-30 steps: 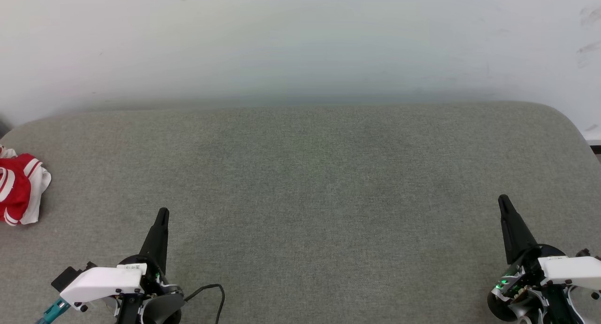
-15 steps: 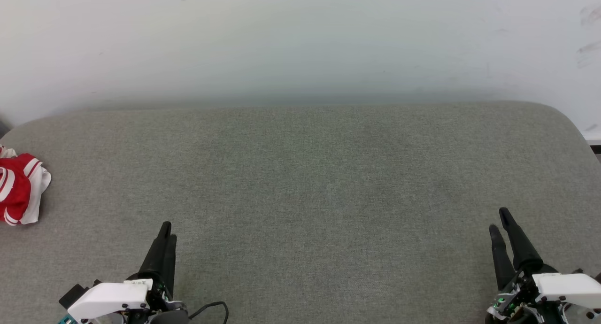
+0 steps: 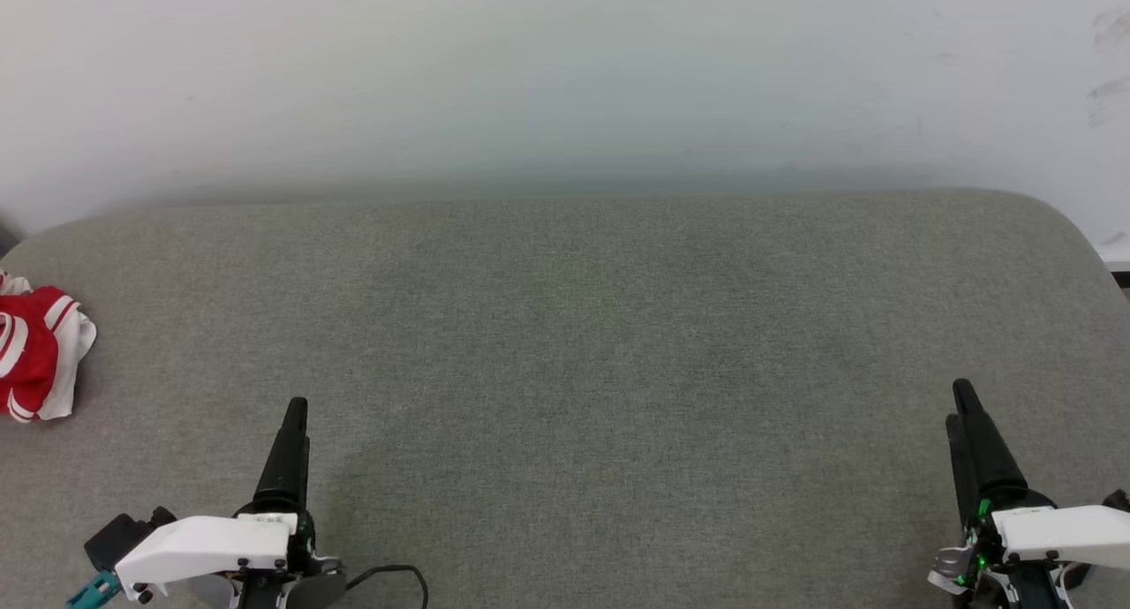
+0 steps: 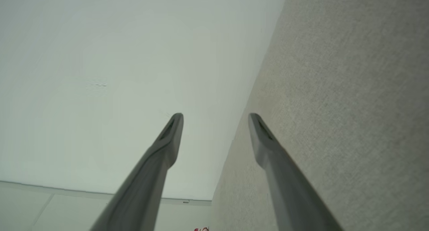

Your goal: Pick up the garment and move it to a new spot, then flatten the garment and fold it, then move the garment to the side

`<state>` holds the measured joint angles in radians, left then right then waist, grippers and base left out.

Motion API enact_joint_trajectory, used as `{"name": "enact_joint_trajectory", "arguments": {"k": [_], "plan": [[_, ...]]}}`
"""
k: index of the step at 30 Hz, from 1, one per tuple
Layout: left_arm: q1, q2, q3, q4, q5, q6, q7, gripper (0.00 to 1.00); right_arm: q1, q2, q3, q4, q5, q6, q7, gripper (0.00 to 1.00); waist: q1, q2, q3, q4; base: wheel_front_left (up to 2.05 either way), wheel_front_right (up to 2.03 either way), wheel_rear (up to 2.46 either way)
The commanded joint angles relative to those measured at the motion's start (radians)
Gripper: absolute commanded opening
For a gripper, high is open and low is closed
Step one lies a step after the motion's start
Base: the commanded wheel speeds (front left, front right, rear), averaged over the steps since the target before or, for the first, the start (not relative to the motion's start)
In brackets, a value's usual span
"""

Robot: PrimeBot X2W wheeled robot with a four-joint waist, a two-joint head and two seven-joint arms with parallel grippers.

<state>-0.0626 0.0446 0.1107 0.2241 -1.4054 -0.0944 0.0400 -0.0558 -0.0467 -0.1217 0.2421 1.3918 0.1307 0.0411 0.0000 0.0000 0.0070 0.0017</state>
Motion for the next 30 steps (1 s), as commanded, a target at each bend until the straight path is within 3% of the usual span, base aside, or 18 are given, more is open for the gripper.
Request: {"name": "enact_joint_trajectory", "arguments": {"k": [1, 18, 30], "plan": [[-0.008, 0.003, -0.002, -0.026, 0.029, 0.005, -0.008, 1.0, -0.009, -0.004, -0.003, -0.026, -0.032, 0.0, -0.008, 1.0, 0.0, 0.0, 0.0, 0.0, 0.0, 0.0, 0.0], [0.011, 0.004, -0.074, -0.095, 0.416, 0.114, -0.077, 1.0, 0.023, -0.004, 0.026, -0.125, -0.416, 0.0, -0.078, 1.0, 0.0, 0.0, 0.007, 0.004, 0.0, 0.0, 0.0], [0.028, 0.012, -0.121, -0.111, 0.619, 0.149, -0.119, 1.0, 0.046, -0.005, 0.038, -0.153, -0.623, 0.0, -0.12, 1.0, 0.0, 0.0, 0.008, 0.006, 0.0, 0.0, 0.0]]}}
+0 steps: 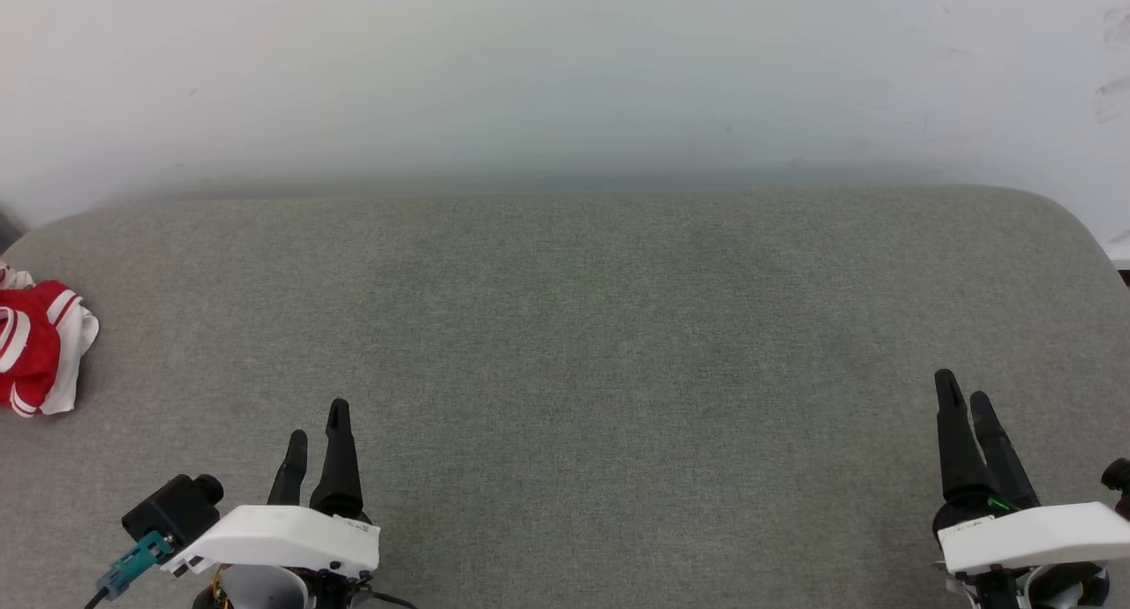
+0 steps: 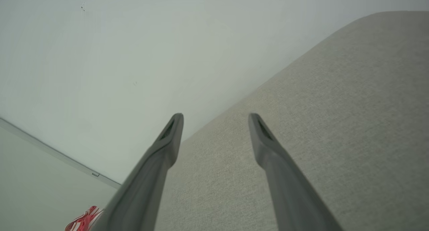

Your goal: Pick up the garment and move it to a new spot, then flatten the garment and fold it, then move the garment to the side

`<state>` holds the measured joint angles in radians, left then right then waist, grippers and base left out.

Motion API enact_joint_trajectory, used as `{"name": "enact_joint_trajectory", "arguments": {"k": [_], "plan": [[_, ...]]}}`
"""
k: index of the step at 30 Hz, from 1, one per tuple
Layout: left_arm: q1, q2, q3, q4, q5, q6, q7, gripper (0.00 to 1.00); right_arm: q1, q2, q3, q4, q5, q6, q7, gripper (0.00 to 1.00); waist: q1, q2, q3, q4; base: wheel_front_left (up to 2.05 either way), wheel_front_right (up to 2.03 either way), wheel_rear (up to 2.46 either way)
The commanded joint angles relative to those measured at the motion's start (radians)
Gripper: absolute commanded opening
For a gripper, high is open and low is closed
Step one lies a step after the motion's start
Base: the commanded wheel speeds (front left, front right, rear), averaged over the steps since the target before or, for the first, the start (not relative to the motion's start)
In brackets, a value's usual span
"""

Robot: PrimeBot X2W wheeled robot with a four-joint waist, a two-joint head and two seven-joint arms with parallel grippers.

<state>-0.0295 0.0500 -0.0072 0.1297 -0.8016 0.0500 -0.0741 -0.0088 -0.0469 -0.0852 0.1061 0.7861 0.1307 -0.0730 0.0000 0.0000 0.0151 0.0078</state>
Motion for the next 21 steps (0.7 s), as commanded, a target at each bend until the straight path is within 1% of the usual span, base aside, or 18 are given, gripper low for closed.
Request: {"name": "enact_joint_trajectory", "arguments": {"k": [1, 9, 21], "plan": [[-0.004, 0.008, -0.007, -0.018, 0.03, 0.007, -0.008, 1.0, 0.001, -0.004, 0.002, -0.019, -0.033, 0.0, -0.009, 1.0, 0.0, 0.0, 0.0, 0.0, 0.0, 0.0, 0.0], [0.005, 0.015, -0.035, -0.028, 0.135, 0.03, -0.033, 1.0, 0.012, -0.005, 0.004, -0.037, -0.145, 0.0, -0.035, 1.0, 0.0, 0.0, 0.0, 0.002, 0.0, 0.0, 0.0], [0.017, 0.024, -0.067, -0.046, 0.276, 0.058, -0.068, 1.0, 0.027, -0.005, 0.013, -0.068, -0.277, 0.0, -0.069, 1.0, 0.0, 0.0, 0.001, 0.004, 0.0, 0.0, 0.0]]}}
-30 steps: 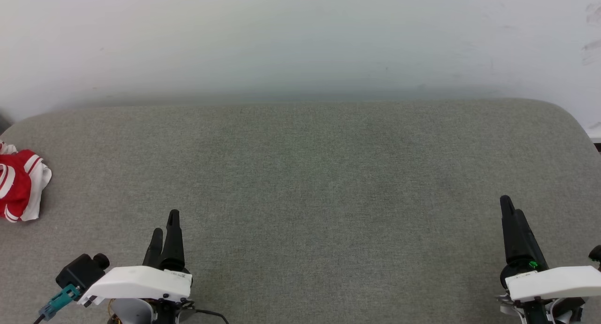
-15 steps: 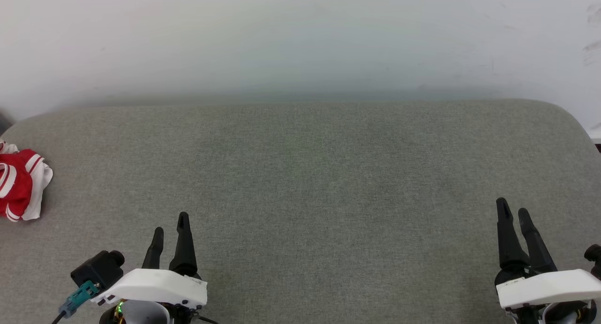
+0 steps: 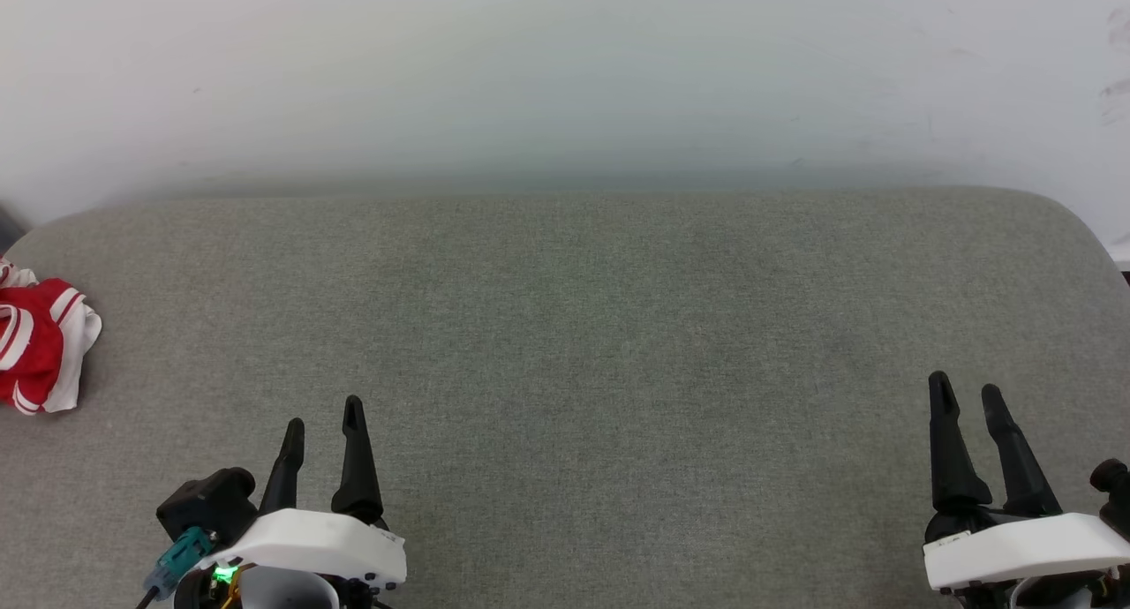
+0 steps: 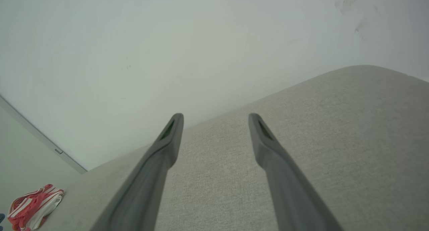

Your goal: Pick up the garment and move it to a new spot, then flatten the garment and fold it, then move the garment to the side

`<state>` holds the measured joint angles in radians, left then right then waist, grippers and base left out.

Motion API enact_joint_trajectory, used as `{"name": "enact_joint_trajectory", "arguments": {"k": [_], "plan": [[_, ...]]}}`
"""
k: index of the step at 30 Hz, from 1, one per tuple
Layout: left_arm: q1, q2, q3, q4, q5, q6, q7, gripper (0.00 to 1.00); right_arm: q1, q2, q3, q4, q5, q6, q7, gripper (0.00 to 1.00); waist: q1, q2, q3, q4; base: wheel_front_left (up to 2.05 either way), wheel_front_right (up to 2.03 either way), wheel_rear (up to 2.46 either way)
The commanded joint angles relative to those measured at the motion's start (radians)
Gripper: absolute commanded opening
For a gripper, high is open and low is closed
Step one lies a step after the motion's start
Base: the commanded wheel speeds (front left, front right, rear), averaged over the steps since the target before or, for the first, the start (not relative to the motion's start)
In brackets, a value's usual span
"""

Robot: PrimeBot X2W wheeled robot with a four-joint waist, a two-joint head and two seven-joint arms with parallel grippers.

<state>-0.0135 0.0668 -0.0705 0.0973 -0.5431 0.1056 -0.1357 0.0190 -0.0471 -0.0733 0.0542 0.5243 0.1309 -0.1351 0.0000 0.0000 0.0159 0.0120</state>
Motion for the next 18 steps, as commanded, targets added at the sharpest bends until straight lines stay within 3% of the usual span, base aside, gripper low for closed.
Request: {"name": "enact_joint_trajectory", "arguments": {"k": [1, 18], "plan": [[0.002, 0.007, -0.006, -0.015, 0.029, 0.005, -0.009, 1.0, 0.0, -0.005, 0.002, -0.018, -0.024, 0.0, -0.009, 1.0, 0.0, 0.0, 0.0, 0.0, 0.0, 0.0, 0.0], [0.025, 0.011, -0.042, -0.023, 0.201, 0.034, -0.051, 1.0, 0.032, -0.005, 0.011, -0.044, -0.195, 0.0, -0.052, 1.0, 0.0, 0.0, -0.005, 0.003, 0.0, 0.0, 0.0]]}}
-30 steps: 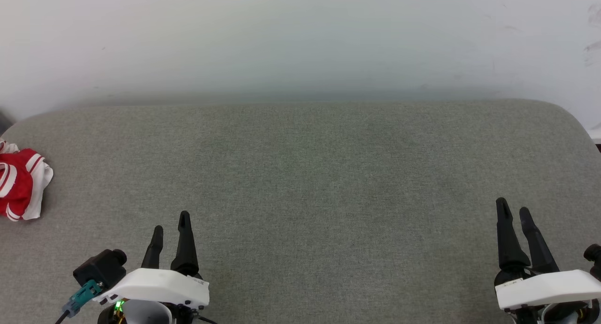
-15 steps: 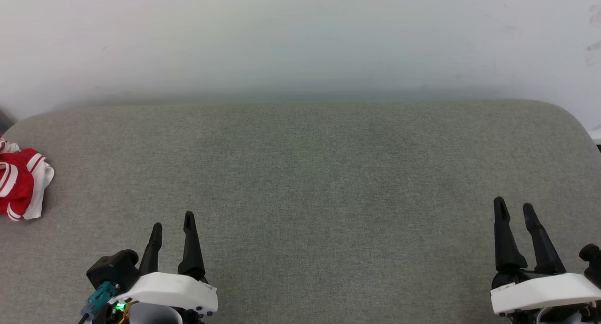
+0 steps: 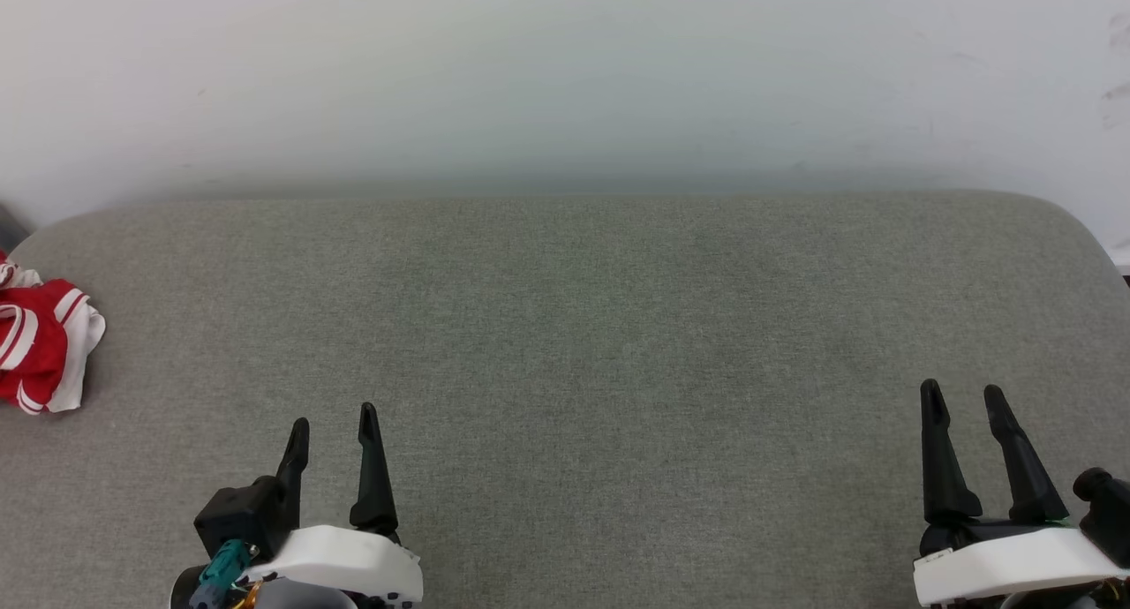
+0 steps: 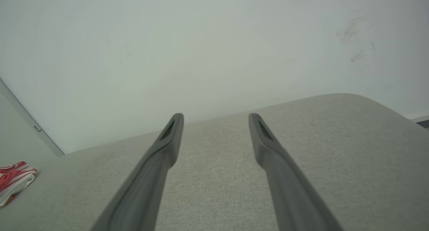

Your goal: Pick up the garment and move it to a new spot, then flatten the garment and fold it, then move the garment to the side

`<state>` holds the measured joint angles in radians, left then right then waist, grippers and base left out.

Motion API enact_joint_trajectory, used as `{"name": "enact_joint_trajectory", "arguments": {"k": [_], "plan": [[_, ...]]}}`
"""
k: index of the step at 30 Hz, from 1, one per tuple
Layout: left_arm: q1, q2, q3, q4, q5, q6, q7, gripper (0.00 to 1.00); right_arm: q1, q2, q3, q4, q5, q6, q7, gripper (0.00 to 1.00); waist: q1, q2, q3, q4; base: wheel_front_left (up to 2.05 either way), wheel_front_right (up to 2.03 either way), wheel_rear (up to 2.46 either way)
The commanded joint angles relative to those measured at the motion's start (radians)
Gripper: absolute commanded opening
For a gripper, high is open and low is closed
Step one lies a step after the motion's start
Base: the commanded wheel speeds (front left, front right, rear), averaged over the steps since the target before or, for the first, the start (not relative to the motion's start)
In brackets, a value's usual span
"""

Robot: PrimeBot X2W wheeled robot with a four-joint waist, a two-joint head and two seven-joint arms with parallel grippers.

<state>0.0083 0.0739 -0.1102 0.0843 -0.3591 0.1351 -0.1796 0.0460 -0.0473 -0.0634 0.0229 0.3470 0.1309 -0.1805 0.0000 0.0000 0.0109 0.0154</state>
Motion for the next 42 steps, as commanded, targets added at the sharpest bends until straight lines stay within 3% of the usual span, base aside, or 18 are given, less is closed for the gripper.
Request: {"name": "enact_joint_trajectory", "arguments": {"k": [1, 23, 42], "plan": [[0.005, 0.004, -0.003, -0.01, 0.026, 0.005, -0.01, 1.0, 0.006, -0.005, 0.001, -0.014, -0.026, 0.0, -0.008, 1.0, 0.0, 0.0, -0.001, 0.0, 0.0, 0.0, 0.0], [0.027, -0.01, -0.007, -0.001, 0.181, -0.009, -0.054, 1.0, 0.034, -0.005, 0.014, -0.037, -0.186, 0.0, -0.052, 1.0, 0.0, 0.0, -0.001, 0.005, 0.0, 0.0, 0.0], [0.046, -0.023, 0.007, 0.0, 0.279, -0.028, -0.088, 1.0, 0.054, -0.005, 0.017, -0.047, -0.255, 0.0, -0.087, 1.0, 0.0, 0.0, 0.002, 0.01, 0.0, 0.0, 0.0]]}}
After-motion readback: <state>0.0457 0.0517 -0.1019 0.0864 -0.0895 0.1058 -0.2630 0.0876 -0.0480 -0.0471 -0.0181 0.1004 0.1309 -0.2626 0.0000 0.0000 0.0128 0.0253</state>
